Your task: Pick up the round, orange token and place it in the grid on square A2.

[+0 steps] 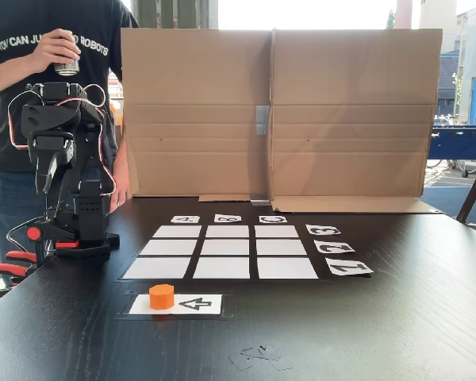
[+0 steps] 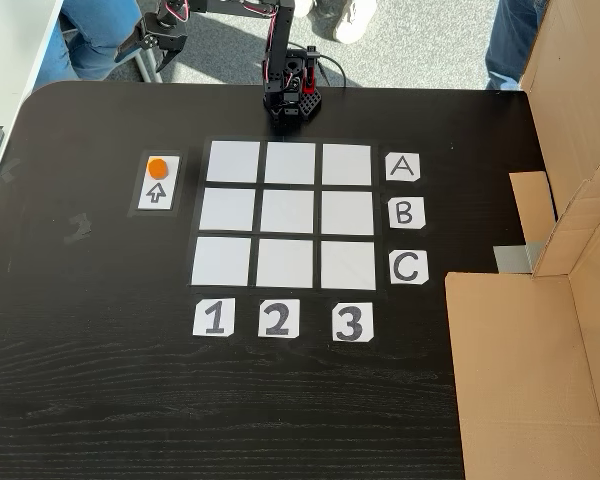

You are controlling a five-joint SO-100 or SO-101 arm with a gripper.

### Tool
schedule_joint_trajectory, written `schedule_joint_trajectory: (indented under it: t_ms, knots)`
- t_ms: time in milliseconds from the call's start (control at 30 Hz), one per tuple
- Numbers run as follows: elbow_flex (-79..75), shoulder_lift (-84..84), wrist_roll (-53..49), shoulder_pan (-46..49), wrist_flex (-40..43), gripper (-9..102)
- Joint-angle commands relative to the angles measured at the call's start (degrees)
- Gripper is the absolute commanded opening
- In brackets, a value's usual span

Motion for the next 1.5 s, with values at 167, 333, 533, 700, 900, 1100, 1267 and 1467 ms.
schedule_joint_trajectory:
  t_ms: [167,333,533,700,900,1100,1267,1467]
  knots:
    - [-12.92,-10.28,-3.16,-3.43,3.69,41]
    - [-15.38,-14.85,-5.01,-6.06,3.69,44]
    - [-17.05,-19.78,-6.42,-10.02,3.96,44]
    - [-18.11,-23.91,-6.5,-12.3,4.13,44]
    - [-20.04,-28.92,-6.5,-13.97,4.13,44]
    - [-22.59,-33.05,-6.86,-15.73,4.13,44]
    - [-22.85,-34.63,-9.32,-17.05,4.57,47]
    - [-23.73,-35.95,-11.34,-17.93,5.01,48]
